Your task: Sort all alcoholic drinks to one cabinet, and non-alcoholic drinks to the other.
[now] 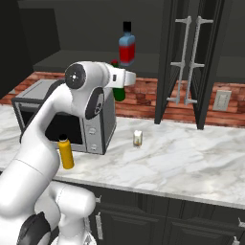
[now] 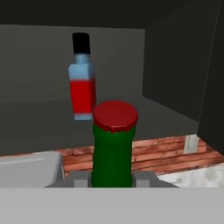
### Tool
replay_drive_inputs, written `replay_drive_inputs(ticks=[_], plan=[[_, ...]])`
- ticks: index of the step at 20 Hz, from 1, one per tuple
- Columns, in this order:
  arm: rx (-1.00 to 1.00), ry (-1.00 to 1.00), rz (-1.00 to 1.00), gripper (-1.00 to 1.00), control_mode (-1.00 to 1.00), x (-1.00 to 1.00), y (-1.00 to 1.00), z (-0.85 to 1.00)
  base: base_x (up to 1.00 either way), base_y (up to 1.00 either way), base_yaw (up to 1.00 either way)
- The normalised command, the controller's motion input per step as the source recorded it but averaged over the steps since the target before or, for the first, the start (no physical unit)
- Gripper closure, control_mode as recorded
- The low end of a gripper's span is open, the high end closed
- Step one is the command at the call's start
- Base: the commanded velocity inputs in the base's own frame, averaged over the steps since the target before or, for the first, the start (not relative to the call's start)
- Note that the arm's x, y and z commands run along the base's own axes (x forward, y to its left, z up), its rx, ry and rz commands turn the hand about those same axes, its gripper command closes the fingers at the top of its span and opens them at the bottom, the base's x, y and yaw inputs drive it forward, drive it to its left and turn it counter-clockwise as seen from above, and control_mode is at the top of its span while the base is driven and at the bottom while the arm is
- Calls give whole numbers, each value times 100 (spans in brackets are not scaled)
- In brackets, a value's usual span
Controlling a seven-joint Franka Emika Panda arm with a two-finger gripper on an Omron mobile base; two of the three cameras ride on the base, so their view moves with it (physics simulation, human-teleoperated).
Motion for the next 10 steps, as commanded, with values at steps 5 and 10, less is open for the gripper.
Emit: replay_drive_inputs(ticks=[5,10], plan=[[1,-2,0,100,-100,0,13,7,0,0,0],[2,-1,2,100,-100,0,16,3,0,0,0]])
